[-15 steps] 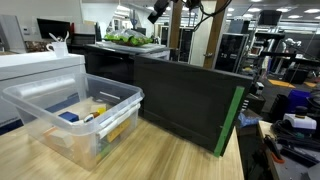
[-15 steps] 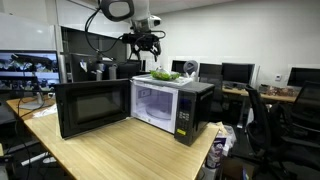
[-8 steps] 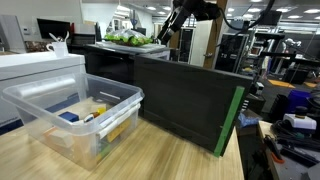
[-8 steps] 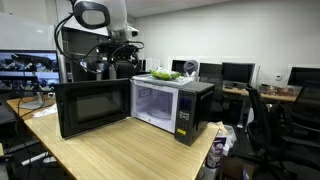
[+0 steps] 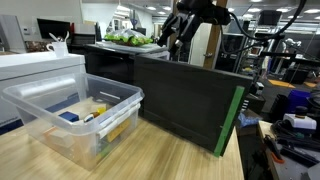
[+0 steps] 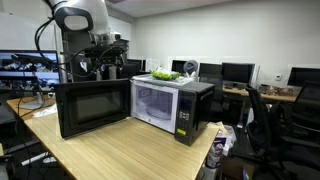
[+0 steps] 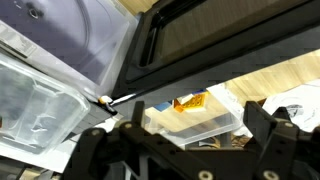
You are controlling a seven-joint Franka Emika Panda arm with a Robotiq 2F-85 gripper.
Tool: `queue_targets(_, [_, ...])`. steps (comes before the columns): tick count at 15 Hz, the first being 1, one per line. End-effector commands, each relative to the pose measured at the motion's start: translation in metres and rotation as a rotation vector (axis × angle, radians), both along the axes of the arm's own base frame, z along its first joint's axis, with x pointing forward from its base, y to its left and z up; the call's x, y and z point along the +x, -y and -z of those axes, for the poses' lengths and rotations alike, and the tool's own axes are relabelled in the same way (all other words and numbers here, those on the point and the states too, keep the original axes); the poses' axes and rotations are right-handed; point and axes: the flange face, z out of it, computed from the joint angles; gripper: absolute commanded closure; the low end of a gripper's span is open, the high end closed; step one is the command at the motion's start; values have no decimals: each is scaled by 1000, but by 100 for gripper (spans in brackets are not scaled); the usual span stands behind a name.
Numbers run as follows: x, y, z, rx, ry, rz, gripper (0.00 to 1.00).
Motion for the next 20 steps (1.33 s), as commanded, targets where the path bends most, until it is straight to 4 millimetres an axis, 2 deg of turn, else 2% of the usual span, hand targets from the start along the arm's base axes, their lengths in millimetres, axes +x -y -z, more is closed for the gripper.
queue_targets(1, [-18,-11,1,-50,29,-65,0])
queue_targets(3, [-23,-20,8,-57,3,-96,0])
queue_targets(8, [-37,-38,42,-117,-76,-182,0])
queue_targets(15, [-39,-45,35,-176,-37,-234,0])
queue_targets(18, [-47,-50,17,-173,14,-247,0])
queue_targets(20, [-62,-59,3,-185,60,-288,0])
